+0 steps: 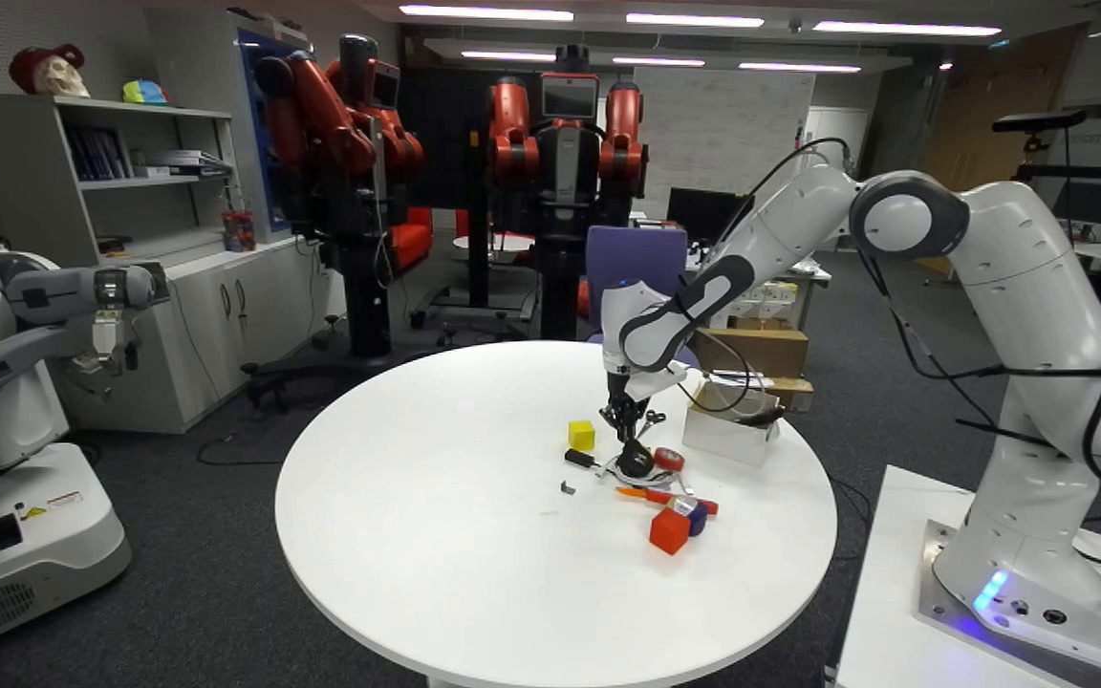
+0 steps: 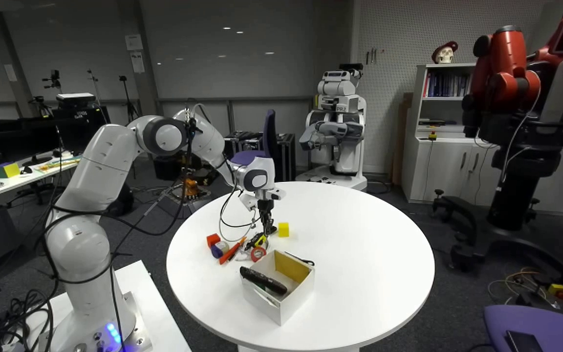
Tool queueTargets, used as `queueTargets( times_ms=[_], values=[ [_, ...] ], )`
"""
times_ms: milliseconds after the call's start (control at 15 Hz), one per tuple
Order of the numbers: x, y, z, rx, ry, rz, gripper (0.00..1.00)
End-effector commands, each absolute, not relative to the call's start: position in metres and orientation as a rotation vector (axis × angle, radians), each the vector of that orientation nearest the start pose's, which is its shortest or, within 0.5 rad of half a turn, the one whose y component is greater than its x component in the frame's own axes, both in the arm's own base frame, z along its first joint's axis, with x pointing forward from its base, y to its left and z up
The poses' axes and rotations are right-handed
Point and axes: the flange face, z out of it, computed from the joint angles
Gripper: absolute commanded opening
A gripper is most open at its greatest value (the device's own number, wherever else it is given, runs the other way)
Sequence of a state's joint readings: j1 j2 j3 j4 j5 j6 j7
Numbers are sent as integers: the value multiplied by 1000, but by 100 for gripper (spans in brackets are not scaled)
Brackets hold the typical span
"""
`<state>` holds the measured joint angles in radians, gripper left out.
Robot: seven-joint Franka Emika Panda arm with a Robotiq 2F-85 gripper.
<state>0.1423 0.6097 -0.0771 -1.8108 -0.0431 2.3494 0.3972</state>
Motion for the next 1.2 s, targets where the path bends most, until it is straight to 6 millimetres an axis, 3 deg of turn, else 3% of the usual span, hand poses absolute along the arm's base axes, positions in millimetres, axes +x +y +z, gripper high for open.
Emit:
queueTargets(
  times_ms=[0,533,733,800,933,1133],
  values=[
    [637,39,230,-3204,426,116,5],
    [628,33,280,-3191,388,62,5],
    [624,32,288,-3195,367,51,5],
    [623,32,289,-3199,357,57,43],
    [618,34,282,-3207,327,85,51],
    [609,35,272,-3208,302,141,74]
  ],
)
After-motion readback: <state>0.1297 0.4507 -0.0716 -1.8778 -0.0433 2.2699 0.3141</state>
